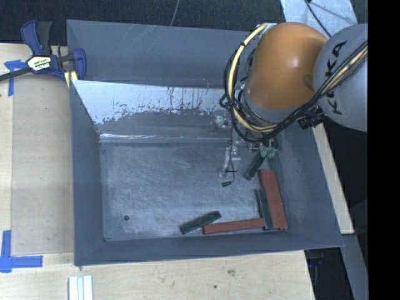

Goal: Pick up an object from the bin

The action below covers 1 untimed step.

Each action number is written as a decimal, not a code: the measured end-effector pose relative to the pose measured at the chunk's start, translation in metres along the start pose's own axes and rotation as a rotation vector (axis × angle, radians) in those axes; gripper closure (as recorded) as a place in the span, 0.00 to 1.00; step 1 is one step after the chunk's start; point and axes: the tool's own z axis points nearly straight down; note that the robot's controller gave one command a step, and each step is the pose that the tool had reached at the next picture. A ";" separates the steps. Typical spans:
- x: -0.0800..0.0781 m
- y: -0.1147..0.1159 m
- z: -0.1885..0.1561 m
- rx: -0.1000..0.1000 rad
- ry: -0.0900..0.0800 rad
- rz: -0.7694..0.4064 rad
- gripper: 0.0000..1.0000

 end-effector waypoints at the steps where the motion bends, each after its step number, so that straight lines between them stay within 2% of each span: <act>1: 0.041 -0.017 0.058 0.000 -0.003 -0.027 0.00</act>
Offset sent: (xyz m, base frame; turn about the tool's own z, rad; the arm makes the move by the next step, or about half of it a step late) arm -0.0682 -0.0065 -0.1022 -0.2826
